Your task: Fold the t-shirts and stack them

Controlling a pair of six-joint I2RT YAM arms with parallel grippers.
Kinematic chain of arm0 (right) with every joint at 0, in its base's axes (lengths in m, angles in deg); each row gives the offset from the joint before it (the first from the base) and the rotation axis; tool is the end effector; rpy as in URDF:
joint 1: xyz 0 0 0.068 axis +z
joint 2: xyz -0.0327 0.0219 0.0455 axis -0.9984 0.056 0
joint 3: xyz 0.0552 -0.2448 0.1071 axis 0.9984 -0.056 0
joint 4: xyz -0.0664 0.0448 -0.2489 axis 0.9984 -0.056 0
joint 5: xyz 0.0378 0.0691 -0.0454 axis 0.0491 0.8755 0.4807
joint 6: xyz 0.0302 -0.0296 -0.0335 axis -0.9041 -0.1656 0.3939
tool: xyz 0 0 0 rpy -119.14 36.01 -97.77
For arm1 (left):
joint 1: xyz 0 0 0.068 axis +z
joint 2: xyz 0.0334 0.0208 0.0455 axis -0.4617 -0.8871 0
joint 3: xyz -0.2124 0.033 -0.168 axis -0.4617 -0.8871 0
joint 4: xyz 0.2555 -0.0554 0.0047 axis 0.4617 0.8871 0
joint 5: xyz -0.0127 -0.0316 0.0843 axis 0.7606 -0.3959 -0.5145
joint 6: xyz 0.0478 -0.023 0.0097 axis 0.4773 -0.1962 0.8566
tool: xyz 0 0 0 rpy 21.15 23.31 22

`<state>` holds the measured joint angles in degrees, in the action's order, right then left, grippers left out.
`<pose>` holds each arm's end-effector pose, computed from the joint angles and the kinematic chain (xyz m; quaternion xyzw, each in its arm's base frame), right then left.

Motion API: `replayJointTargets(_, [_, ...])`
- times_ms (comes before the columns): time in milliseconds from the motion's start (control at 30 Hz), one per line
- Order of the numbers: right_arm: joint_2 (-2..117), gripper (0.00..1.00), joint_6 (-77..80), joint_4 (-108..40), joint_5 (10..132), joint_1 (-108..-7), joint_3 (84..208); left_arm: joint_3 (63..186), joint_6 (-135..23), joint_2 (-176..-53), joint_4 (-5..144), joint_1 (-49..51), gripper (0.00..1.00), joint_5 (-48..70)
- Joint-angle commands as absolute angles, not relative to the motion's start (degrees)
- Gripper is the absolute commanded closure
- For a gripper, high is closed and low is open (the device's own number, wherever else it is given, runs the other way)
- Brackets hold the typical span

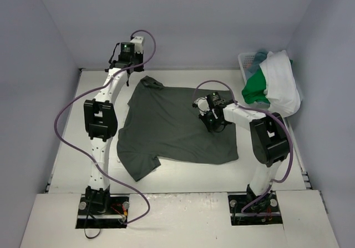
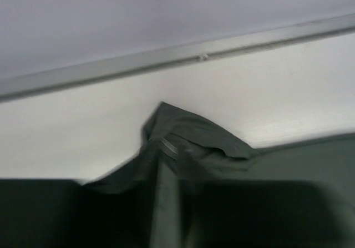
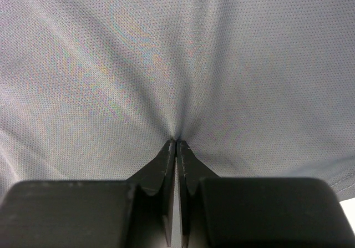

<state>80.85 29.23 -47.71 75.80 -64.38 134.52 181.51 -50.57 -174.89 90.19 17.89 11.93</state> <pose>0.3429 0.1497 0.1649 -0.3810 0.8696 0.1075 0.2951 0.5485 -0.0986 0.2874 0.0685 0.8368 -0.1416 0.5244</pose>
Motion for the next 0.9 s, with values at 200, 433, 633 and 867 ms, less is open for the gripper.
replayJointTargets(200, [79.42,1.0,29.25,-48.17,76.23,-64.73,133.57,186.33,-48.66,-177.15,102.67,17.65,1.0,22.43])
replayJointTargets(433, [78.45,0.91,29.77,-46.76,72.63,-65.7,132.43,181.97,-47.87,-174.79,103.47,17.3,1.0,22.87])
replayJointTargets(633, [77.31,0.78,31.53,-41.93,59.54,-67.71,132.25,172.11,-45.59,-164.51,101.88,17.39,0.63,21.64])
replayJointTargets(867, [77.57,0.69,33.38,-40.7,66.63,-72.81,133.39,159.71,-44.62,-149.76,101.0,17.47,0.6,21.11])
